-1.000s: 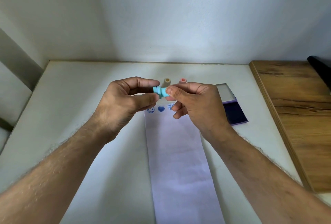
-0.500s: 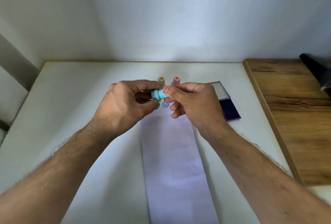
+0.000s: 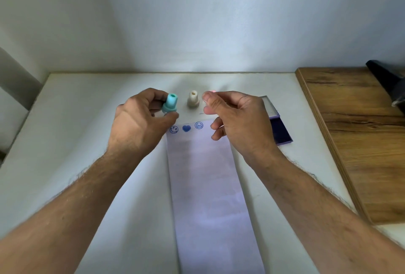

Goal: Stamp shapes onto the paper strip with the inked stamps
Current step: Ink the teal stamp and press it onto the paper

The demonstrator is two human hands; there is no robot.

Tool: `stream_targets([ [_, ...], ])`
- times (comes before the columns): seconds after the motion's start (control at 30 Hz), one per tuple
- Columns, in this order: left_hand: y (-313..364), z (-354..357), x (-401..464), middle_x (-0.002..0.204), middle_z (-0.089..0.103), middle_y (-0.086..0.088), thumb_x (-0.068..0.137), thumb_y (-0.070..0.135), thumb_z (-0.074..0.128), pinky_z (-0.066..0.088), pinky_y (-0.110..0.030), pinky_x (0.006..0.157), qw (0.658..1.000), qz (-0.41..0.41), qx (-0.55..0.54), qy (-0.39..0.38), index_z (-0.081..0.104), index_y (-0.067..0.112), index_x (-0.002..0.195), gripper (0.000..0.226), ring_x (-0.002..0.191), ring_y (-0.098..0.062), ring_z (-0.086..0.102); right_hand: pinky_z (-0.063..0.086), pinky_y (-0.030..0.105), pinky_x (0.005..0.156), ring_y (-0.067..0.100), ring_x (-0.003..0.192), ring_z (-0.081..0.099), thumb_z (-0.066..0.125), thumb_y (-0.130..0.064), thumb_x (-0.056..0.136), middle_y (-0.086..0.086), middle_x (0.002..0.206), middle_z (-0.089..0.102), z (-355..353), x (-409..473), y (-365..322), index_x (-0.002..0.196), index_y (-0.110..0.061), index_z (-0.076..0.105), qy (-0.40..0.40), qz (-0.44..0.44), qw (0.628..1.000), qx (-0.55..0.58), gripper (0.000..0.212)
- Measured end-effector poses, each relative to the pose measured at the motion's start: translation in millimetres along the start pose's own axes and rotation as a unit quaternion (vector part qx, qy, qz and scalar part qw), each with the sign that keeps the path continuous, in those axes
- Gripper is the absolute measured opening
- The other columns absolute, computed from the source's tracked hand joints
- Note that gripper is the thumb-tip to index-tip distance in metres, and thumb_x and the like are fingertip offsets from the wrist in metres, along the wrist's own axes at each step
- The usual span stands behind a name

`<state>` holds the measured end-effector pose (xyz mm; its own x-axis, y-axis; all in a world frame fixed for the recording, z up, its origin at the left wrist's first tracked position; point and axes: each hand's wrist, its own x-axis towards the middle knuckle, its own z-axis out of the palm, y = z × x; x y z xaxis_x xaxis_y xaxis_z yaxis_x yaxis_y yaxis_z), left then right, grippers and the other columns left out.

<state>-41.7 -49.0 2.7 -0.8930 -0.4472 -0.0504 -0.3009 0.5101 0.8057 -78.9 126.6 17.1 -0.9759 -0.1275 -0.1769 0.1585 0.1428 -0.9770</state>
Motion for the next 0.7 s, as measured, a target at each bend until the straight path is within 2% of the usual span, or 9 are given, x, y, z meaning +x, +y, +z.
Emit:
stream_targets([
  [0.07, -3, 1, 4, 0.098, 0.069, 0.018, 0.077, 0.028, 0.078, 0.042, -0.011, 0.074, 1.000, -0.017, 0.017, 0.005, 0.068, 0.035, 0.100, 0.026, 0.098, -0.002, 0.062, 0.053, 0.029, 0.051, 0.016, 0.051, 0.058, 0.073, -0.041, 0.082, 0.002, 0.079, 0.076, 2, 0, 1, 0.090, -0.018, 0.076, 0.002, 0.000, 1.000, -0.004, 0.024],
  [0.13, -4, 6, 6, 0.102, 0.067, 0.017, 0.078, 0.029, 0.077, 0.039, -0.013, 0.070, 0.999, -0.020, 0.038, 0.008, 0.068, 0.036, 0.101, 0.025, 0.099, -0.006, 0.059, 0.052, 0.028, 0.050, 0.015, 0.051, 0.058, 0.072, -0.040, 0.084, 0.002, 0.080, 0.075, 4, 0, 1, 0.089, -0.017, 0.076, 0.002, 0.001, 1.000, -0.005, 0.024],
  [0.2, -6, 11, 7, 0.104, 0.065, 0.012, 0.079, 0.030, 0.076, 0.039, -0.021, 0.078, 0.997, -0.016, 0.067, 0.015, 0.068, 0.037, 0.101, 0.025, 0.103, -0.011, 0.058, 0.052, 0.027, 0.050, 0.015, 0.050, 0.058, 0.072, -0.039, 0.084, 0.001, 0.080, 0.075, 6, 1, 1, 0.089, -0.017, 0.076, 0.001, 0.001, 1.000, -0.005, 0.023],
  [0.27, -7, 15, 7, 0.097, 0.064, 0.014, 0.079, 0.032, 0.075, 0.035, -0.032, 0.089, 0.994, -0.026, 0.108, 0.026, 0.063, 0.041, 0.096, 0.022, 0.107, -0.013, 0.055, 0.051, 0.027, 0.049, 0.015, 0.049, 0.057, 0.072, -0.039, 0.085, 0.000, 0.081, 0.075, 8, 1, 2, 0.087, -0.018, 0.076, 0.000, 0.001, 1.000, -0.006, 0.022],
  [0.33, -8, 17, 7, 0.084, 0.061, 0.020, 0.079, 0.033, 0.073, 0.026, -0.037, 0.090, 0.990, -0.036, 0.129, 0.031, 0.058, 0.043, 0.093, 0.023, 0.111, -0.012, 0.052, 0.050, 0.026, 0.047, 0.013, 0.049, 0.057, 0.071, -0.039, 0.085, 0.001, 0.081, 0.075, 8, 0, 3, 0.086, -0.017, 0.076, 0.000, -0.001, 1.000, -0.011, 0.023],
  [0.4, -10, 18, 8, 0.080, 0.060, 0.023, 0.080, 0.033, 0.072, 0.022, -0.036, 0.087, 0.991, -0.039, 0.122, 0.035, 0.058, 0.044, 0.095, 0.023, 0.114, -0.012, 0.051, 0.049, 0.025, 0.046, 0.013, 0.048, 0.056, 0.071, -0.040, 0.086, 0.001, 0.080, 0.075, 8, 0, 3, 0.087, -0.017, 0.076, 0.001, -0.005, 1.000, -0.015, 0.024],
  [0.53, -12, 18, 11, 0.097, 0.064, 0.020, 0.077, 0.034, 0.075, 0.024, -0.038, 0.092, 0.992, -0.045, 0.115, 0.035, 0.062, 0.044, 0.107, 0.034, 0.118, -0.013, 0.051, 0.049, 0.025, 0.048, 0.014, 0.048, 0.056, 0.070, -0.041, 0.085, 0.000, 0.078, 0.075, 6, 2, 3, 0.086, -0.018, 0.076, 0.009, -0.011, 1.000, -0.020, 0.024],
  [0.63, -11, 15, 12, 0.087, 0.058, 0.026, 0.077, 0.039, 0.076, 0.027, -0.040, 0.101, 0.993, -0.058, 0.104, 0.026, 0.062, 0.043, 0.117, 0.043, 0.118, -0.011, 0.050, 0.049, 0.025, 0.048, 0.013, 0.047, 0.057, 0.070, -0.042, 0.085, -0.002, 0.078, 0.076, 6, 2, 2, 0.089, -0.018, 0.076, 0.011, -0.012, 1.000, -0.026, 0.025],
  [0.7, -11, 14, 13, 0.081, 0.054, 0.028, 0.079, 0.040, 0.075, 0.029, -0.042, 0.105, 0.993, -0.064, 0.095, 0.028, 0.062, 0.043, 0.117, 0.040, 0.116, -0.011, 0.050, 0.048, 0.025, 0.047, 0.012, 0.047, 0.056, 0.070, -0.043, 0.085, -0.003, 0.078, 0.076, 6, 2, 2, 0.090, -0.017, 0.076, 0.012, -0.013, 0.999, -0.028, 0.027],
])
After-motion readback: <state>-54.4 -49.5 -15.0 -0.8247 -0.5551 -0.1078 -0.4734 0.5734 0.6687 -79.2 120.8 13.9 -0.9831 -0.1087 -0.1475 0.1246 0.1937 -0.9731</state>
